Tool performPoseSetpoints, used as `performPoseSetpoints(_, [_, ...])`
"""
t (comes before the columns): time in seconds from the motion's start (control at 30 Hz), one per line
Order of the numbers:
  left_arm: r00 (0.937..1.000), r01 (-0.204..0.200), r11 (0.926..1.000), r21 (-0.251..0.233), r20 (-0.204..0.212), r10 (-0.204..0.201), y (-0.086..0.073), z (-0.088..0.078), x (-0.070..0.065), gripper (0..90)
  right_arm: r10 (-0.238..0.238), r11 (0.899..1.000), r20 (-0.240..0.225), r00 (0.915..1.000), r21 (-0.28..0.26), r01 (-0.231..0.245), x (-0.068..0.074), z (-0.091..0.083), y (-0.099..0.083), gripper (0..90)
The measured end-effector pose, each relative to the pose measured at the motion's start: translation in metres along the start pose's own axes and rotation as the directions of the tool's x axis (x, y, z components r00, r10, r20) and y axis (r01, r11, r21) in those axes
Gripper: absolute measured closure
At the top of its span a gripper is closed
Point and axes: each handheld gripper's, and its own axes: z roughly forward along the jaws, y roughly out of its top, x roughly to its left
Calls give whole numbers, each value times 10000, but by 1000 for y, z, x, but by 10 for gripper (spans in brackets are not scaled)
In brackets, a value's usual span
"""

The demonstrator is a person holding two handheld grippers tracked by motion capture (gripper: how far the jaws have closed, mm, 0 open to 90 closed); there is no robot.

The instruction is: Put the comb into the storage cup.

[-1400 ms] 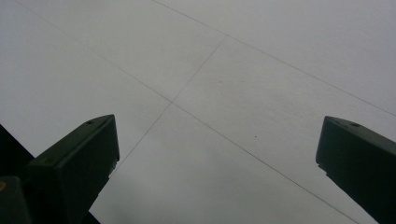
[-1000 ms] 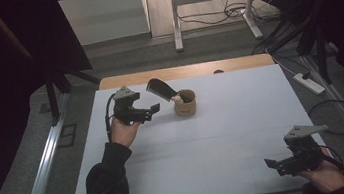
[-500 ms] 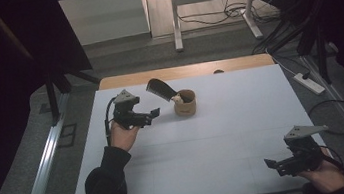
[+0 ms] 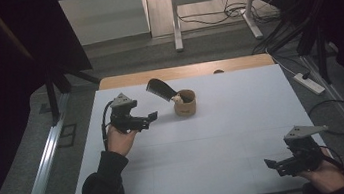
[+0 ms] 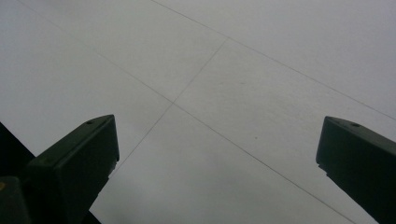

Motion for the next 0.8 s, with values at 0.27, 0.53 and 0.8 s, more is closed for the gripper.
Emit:
performPoseSetpoints(0.27, [10000,33,10000,-59,-44,-33,-3,-6,-5,0,-20,10000,7,10000,10,20,0,0,0,0])
performPoseSetpoints(0.53, [10000,-26,10000,-28,-22,26,-5,-8,-10,0,-28,10000,20,10000,30,28,0,0,0,0])
performPoseSetpoints(0.8, [10000,-60,10000,-11,-4,60,-8,-11,-15,0,-47,10000,18,10000,46,47,1,0,0,0])
